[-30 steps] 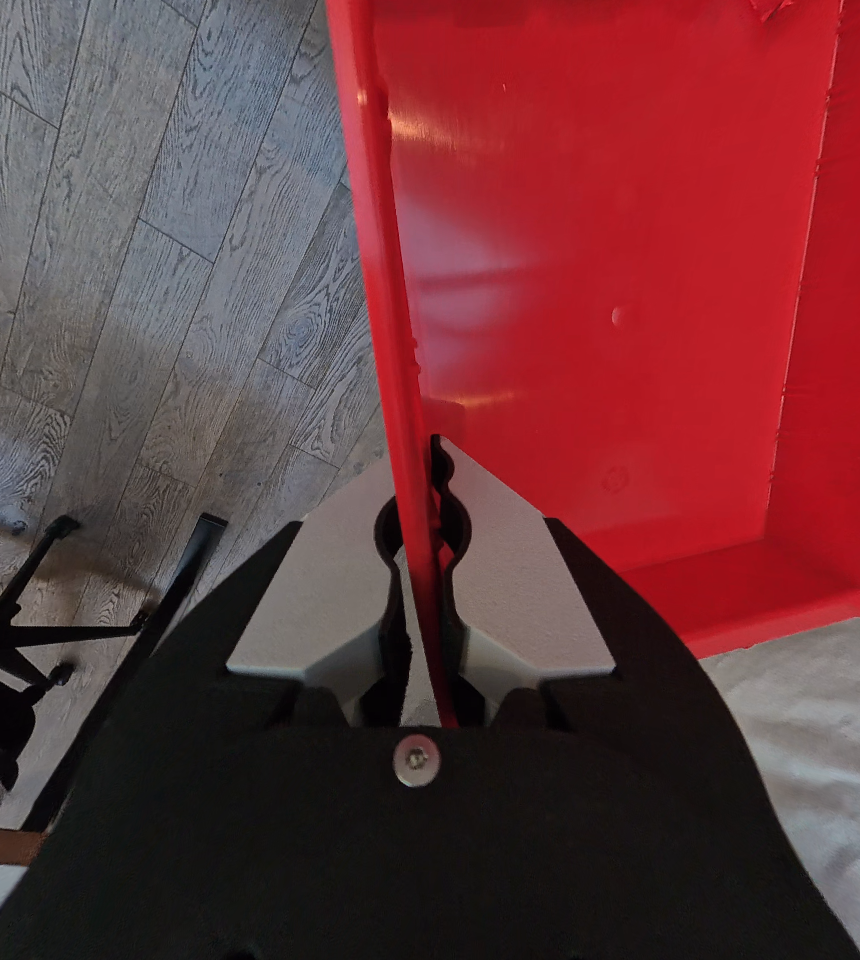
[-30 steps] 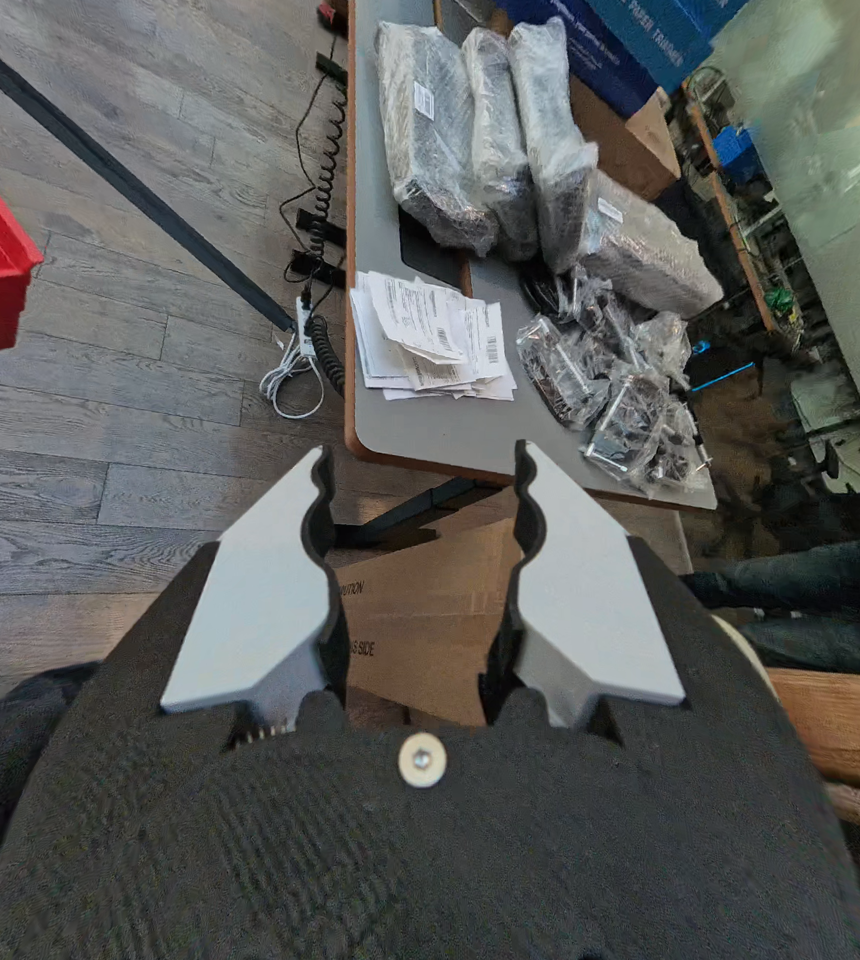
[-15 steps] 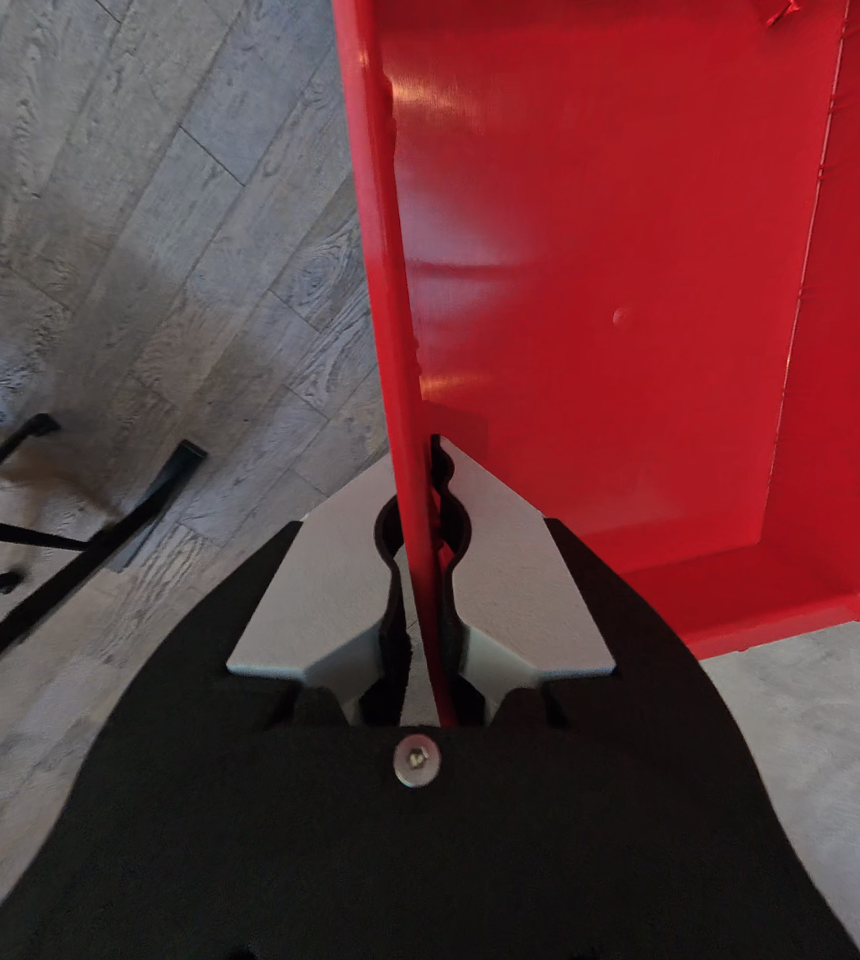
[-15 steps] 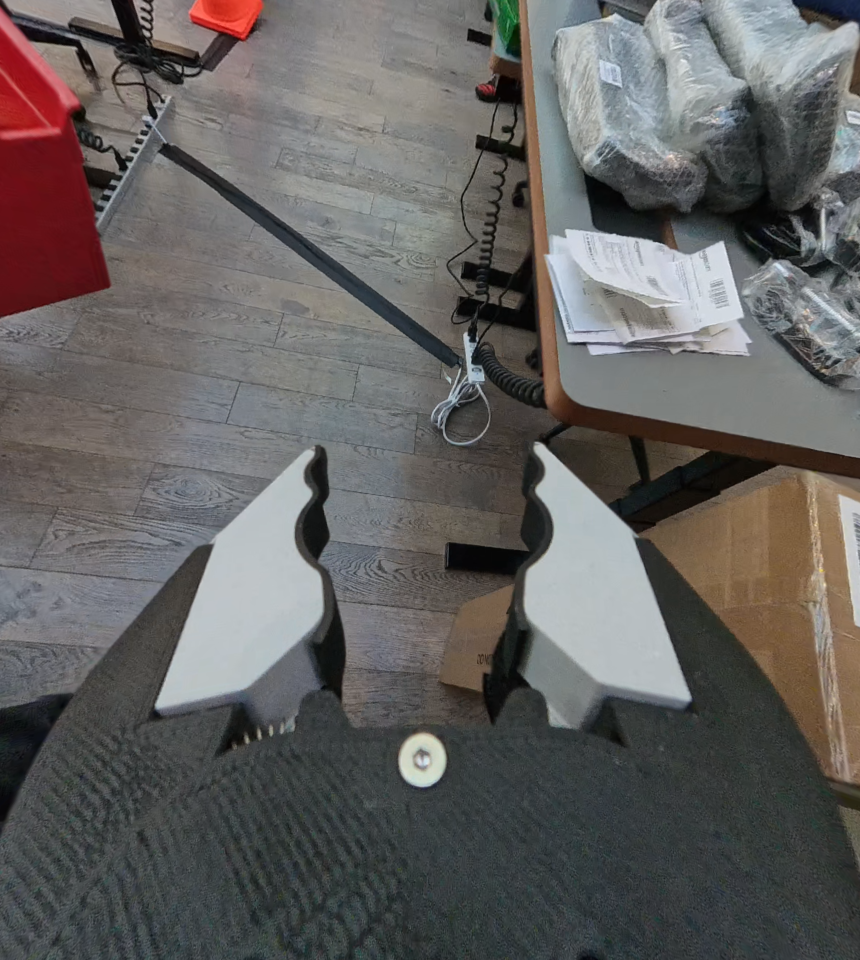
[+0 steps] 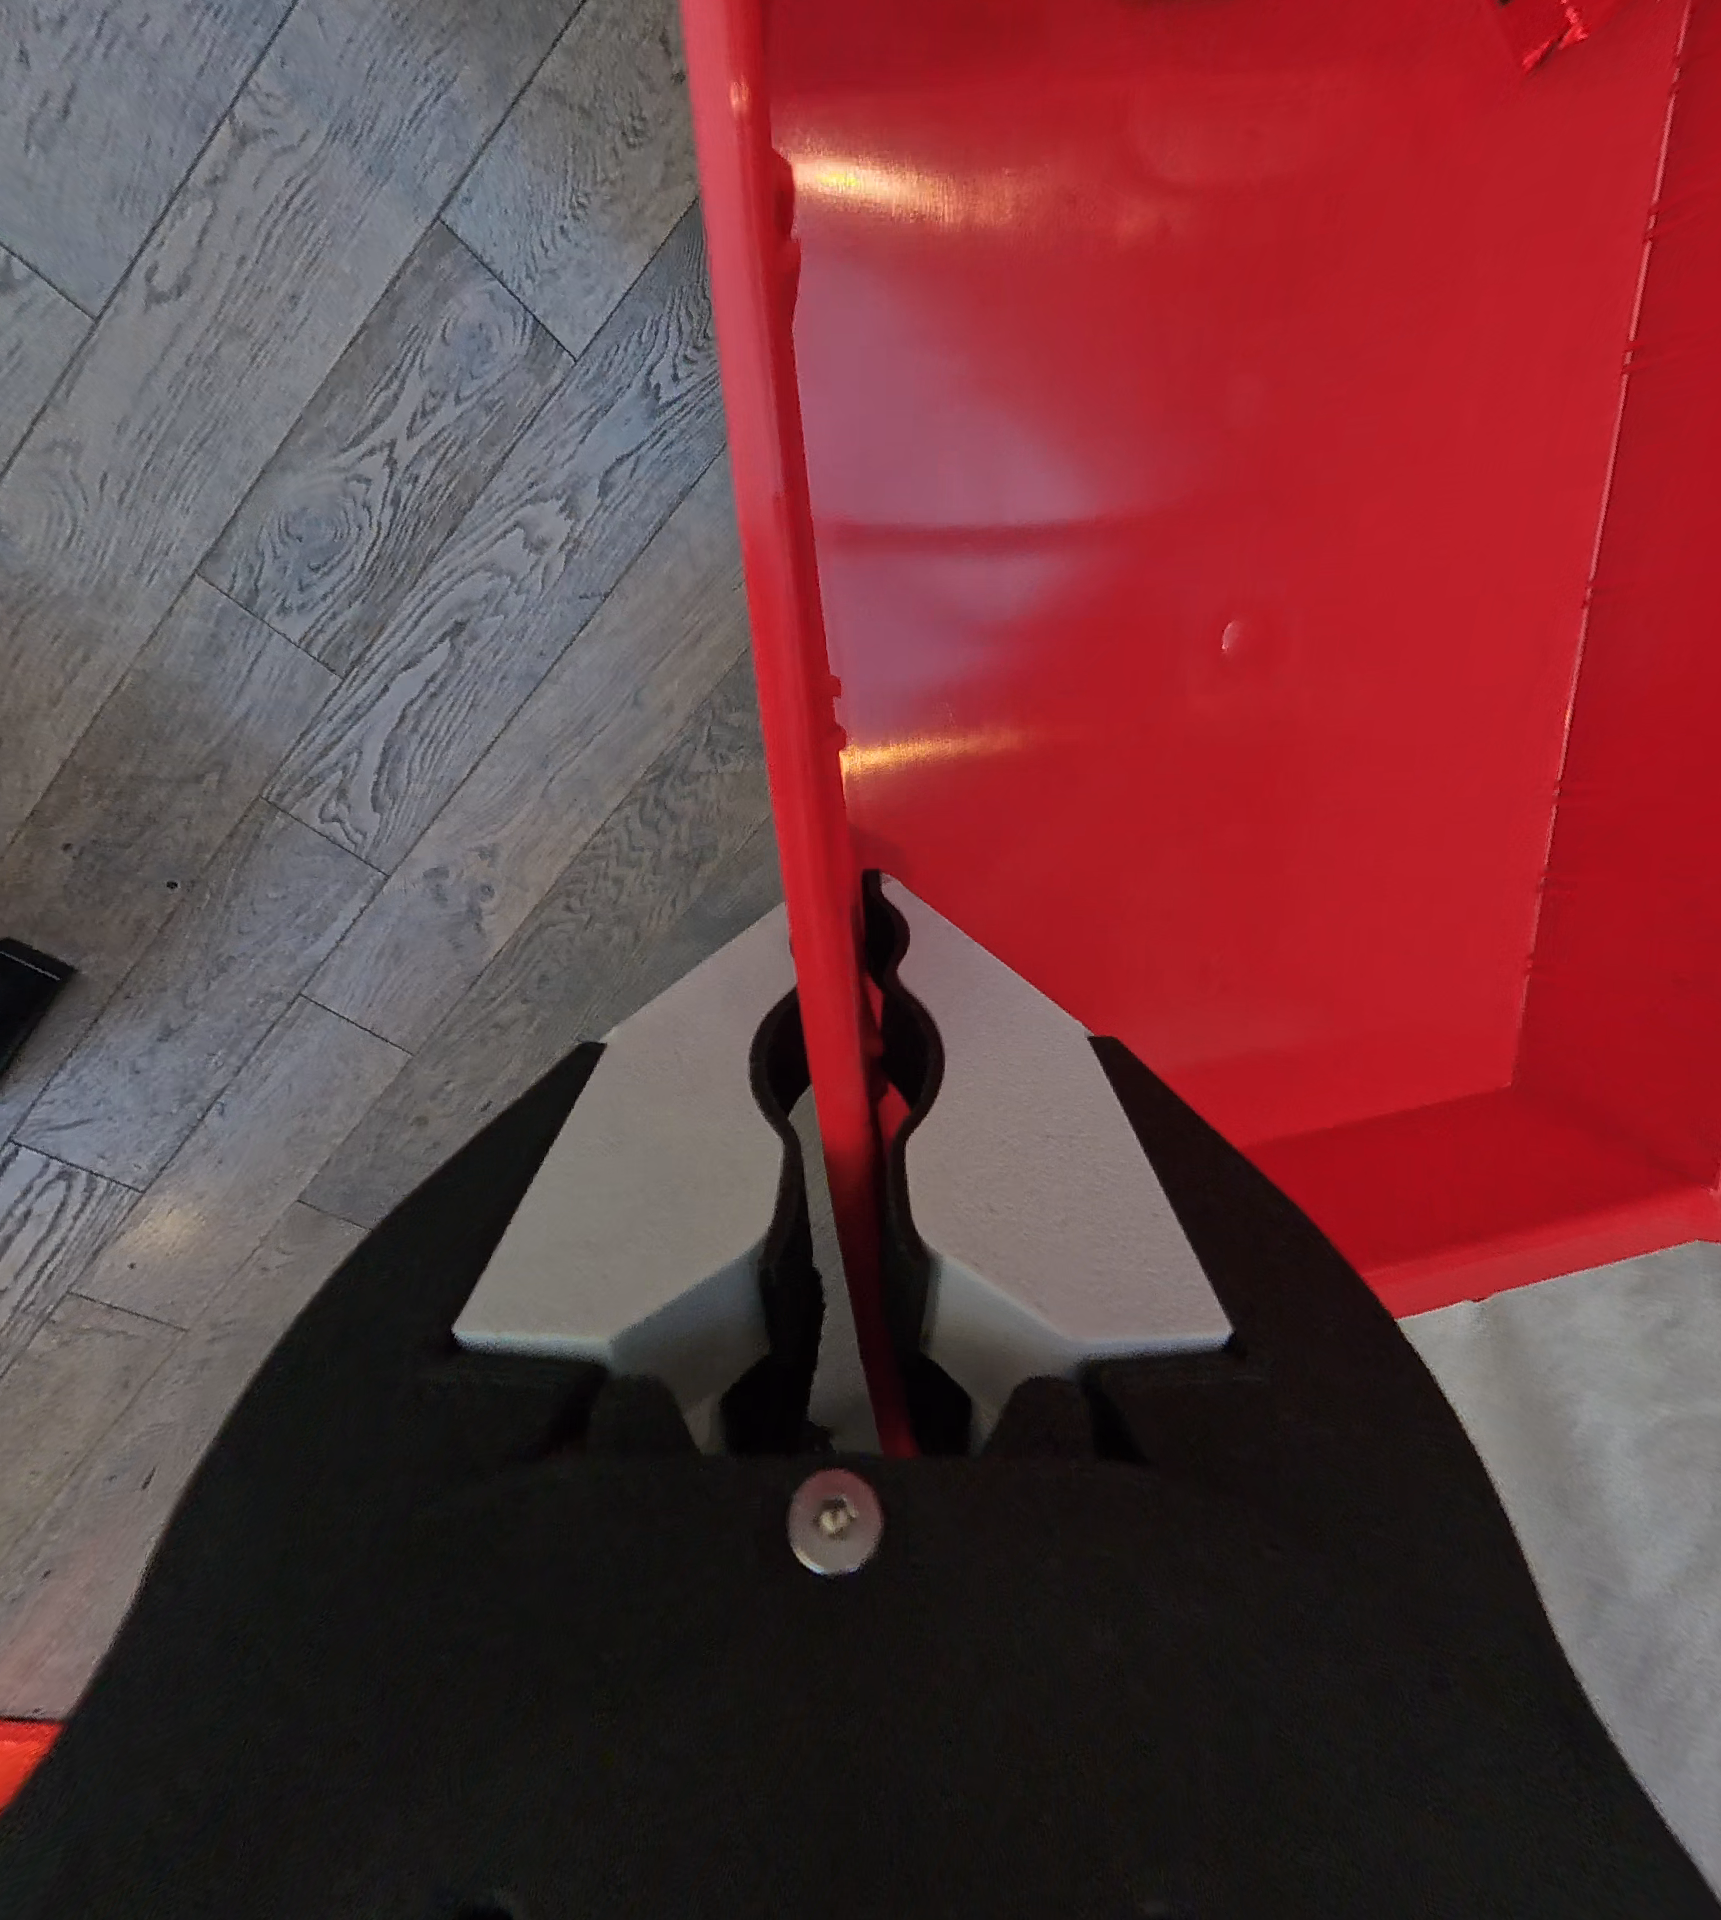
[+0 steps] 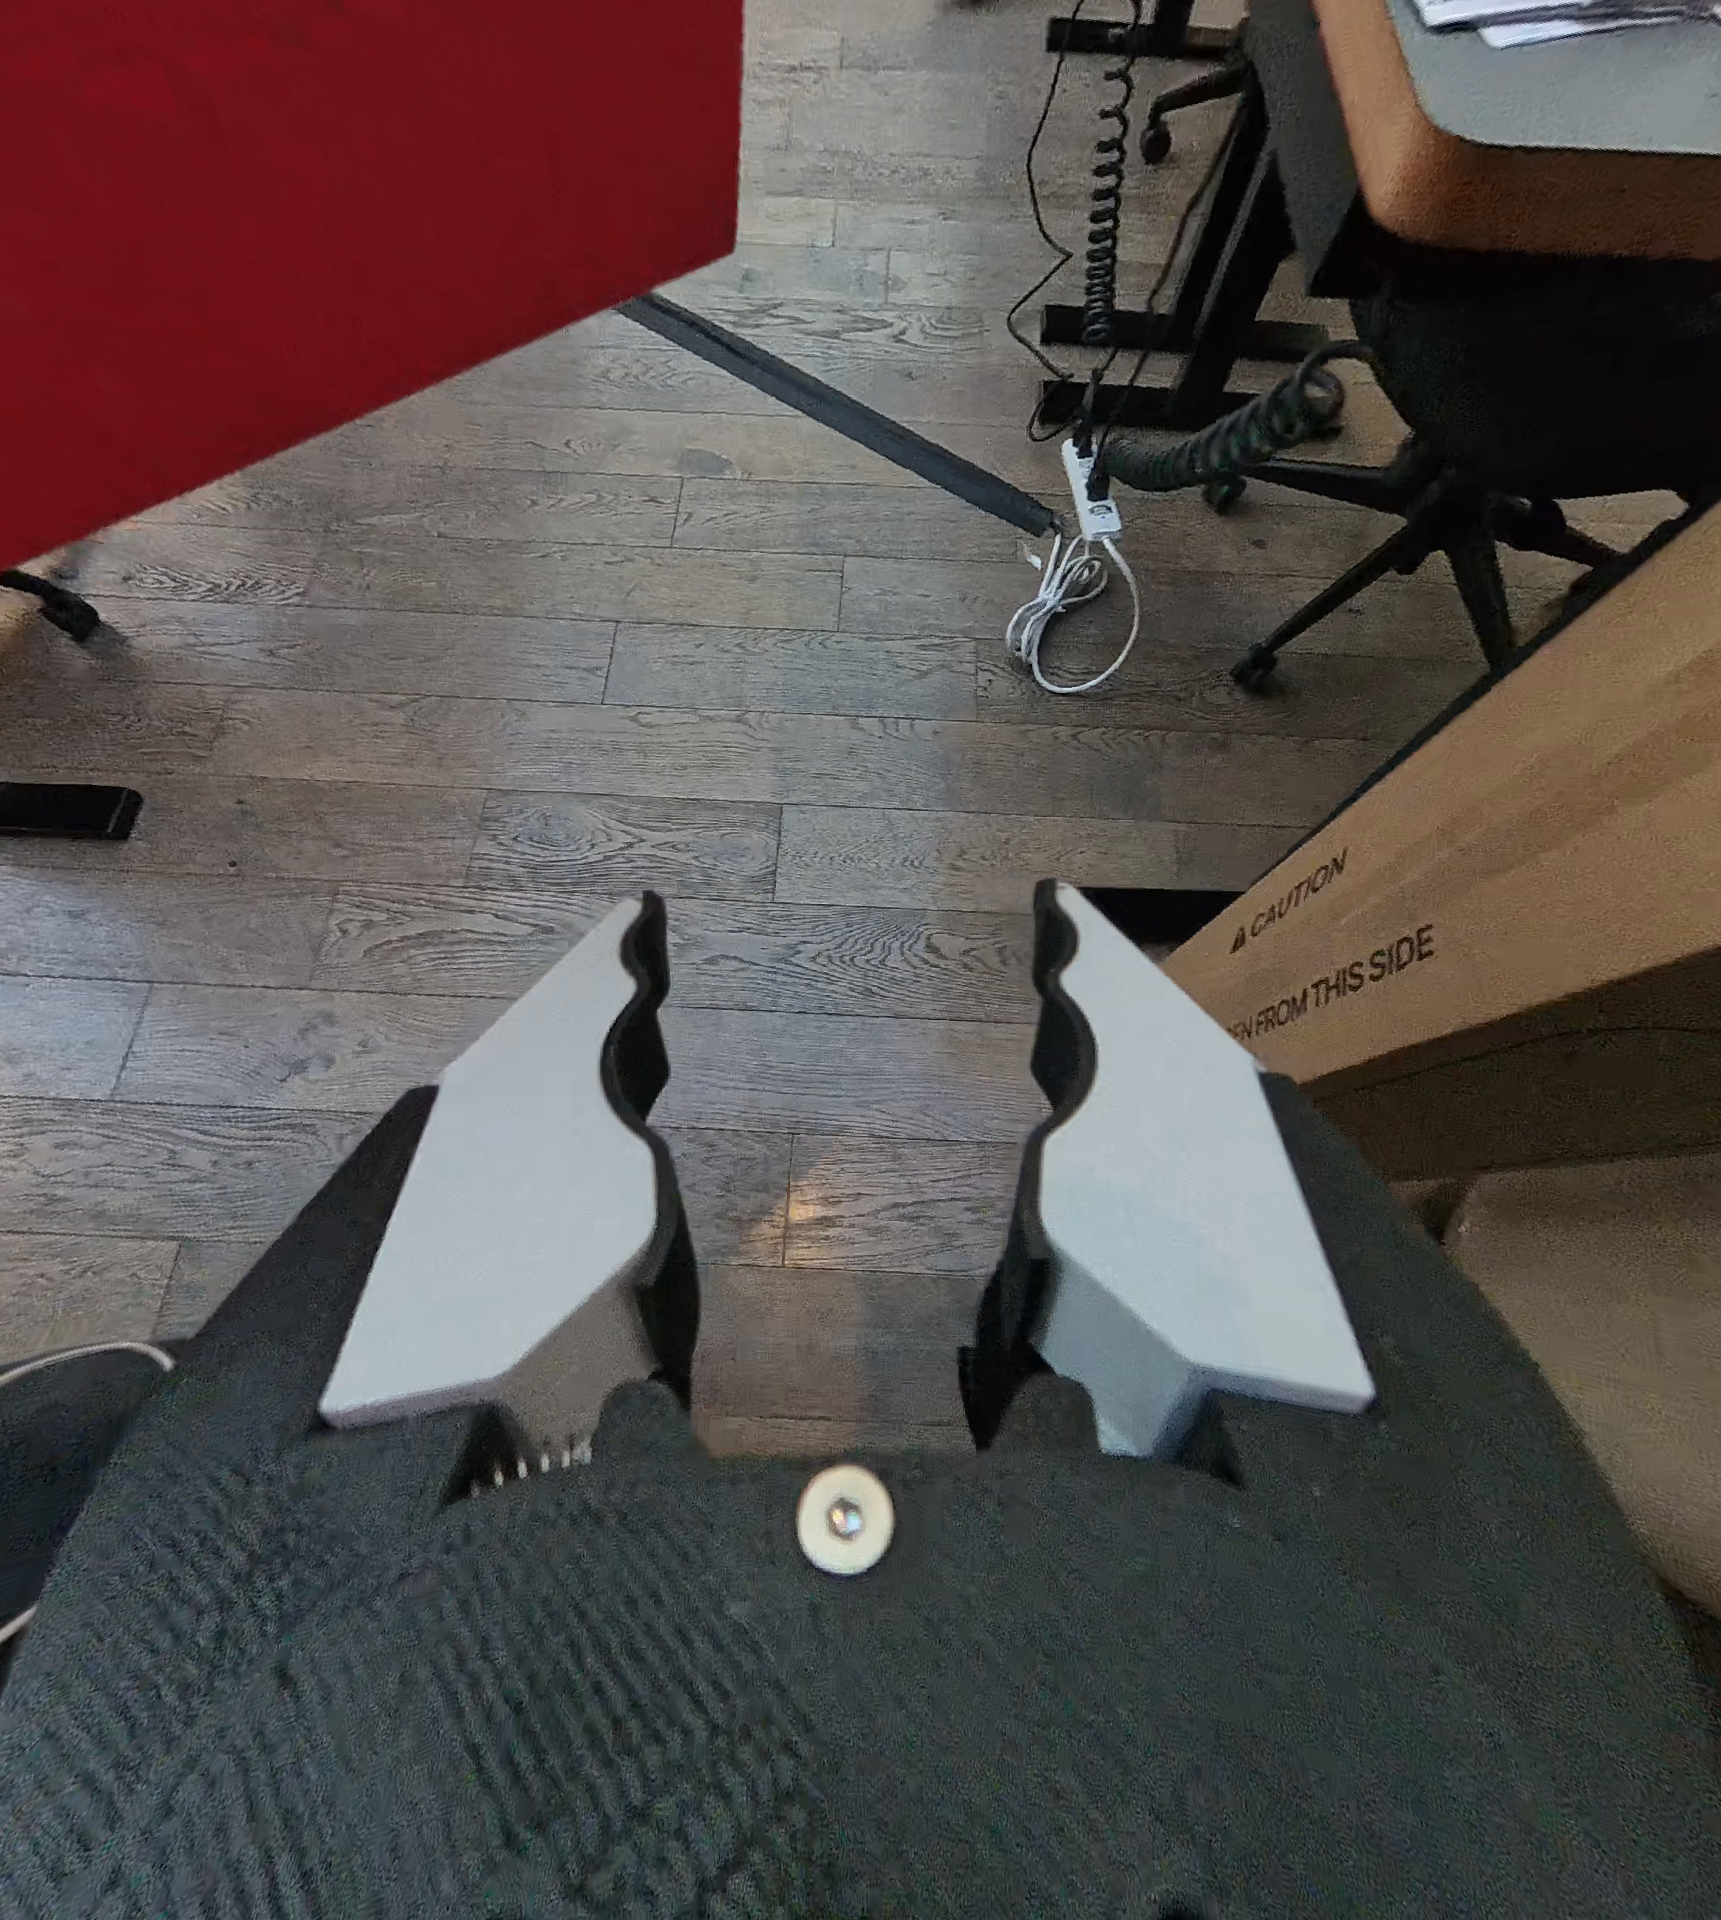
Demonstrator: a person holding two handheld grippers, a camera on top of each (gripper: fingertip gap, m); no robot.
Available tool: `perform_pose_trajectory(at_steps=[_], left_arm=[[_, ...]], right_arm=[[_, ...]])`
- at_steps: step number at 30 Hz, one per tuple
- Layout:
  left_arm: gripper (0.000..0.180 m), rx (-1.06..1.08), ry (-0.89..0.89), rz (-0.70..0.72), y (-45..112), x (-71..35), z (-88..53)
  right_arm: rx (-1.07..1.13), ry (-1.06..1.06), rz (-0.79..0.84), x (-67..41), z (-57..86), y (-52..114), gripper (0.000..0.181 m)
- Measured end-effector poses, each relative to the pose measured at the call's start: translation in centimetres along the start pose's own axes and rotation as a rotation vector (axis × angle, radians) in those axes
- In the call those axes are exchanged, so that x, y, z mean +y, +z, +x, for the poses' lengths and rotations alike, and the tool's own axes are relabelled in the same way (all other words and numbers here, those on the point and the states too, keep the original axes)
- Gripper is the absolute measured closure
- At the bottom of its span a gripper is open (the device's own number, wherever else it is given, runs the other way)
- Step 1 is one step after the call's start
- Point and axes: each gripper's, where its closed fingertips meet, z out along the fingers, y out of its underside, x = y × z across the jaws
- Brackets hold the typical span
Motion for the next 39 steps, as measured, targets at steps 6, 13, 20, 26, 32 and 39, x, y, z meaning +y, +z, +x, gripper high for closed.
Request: perform_pose_trajectory(at_steps=[6, 13, 20, 26, 32, 39], left_arm=[[0.178, -0.027, 0.061, 0.028, 0.8, -4.7, 4.7], [0.178, -0.035, -0.05, 0.033, -0.2, -6.5, 10.6], [0.178, -0.064, -0.366, 0.054, 0.9, -4.7, 19.4], [0.178, -0.048, -0.524, 0.107, 2.4, -4.8, 25.9], [0.178, -0.016, -0.644, 0.162, 2.4, -5.3, 29.6], [0.178, -0.04, -0.718, 0.203, 1.1, -5.0, 30.6]], right_arm=[[0.083, 0.027, 0.138, -3.0, 6.9, -1.9, 0.114], [-0.041, -0.051, 0.297, -8.6, 14.1, -2.6, 0.116], [-0.279, -0.216, 0.235, -8.4, 20.2, -3.6, 0.117], [-0.442, -0.12, 0.252, -8.6, 22.1, -4.6, 0.118], [-0.569, -0.154, 0.312, -8.9, 20.9, -6.3, 0.119], [-0.649, -0.135, 0.368, -9.6, 20.5, -7.0, 0.121]])
